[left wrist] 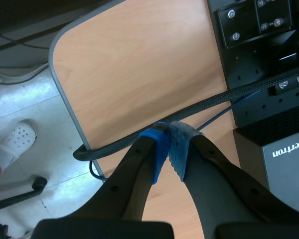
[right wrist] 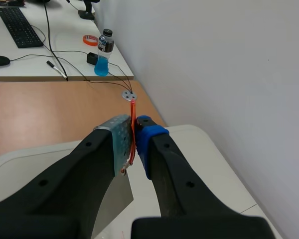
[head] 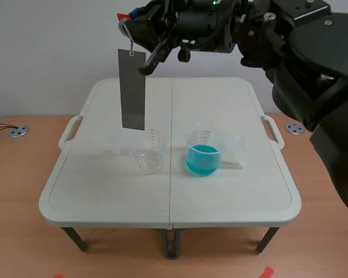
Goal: Hold the metal plate by the orange handle, dip it into the blue solution, take it out and point at it, then put the plate back in the beaker on the left.
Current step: 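Put the plate into the left beaker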
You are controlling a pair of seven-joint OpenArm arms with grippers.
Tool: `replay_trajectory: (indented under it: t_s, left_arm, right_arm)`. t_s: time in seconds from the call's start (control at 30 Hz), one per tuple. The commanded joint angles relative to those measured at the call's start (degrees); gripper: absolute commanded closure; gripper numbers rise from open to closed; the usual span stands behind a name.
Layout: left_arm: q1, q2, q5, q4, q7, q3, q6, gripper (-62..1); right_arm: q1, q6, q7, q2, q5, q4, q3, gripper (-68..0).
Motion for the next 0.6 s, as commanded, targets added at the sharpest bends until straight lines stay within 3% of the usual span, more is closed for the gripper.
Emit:
replay_trajectory:
  t_s: [0.0, 0.57]
  left_arm:
    - [0.22, -0.35, -0.20, 0.26, -0.57, -0.15, -0.17, -1.2]
    - [0.22, -0.35, -0.20, 0.26, 0.76, -0.15, -0.17, -1.2]
  right_arm:
    - [1.97, 0.33, 0.94, -0.70, 0.59, -0.28, 0.00, -1.1]
    - [1.62, 0.33, 0.81, -1.20, -0.31, -0.87, -0.70, -1.1]
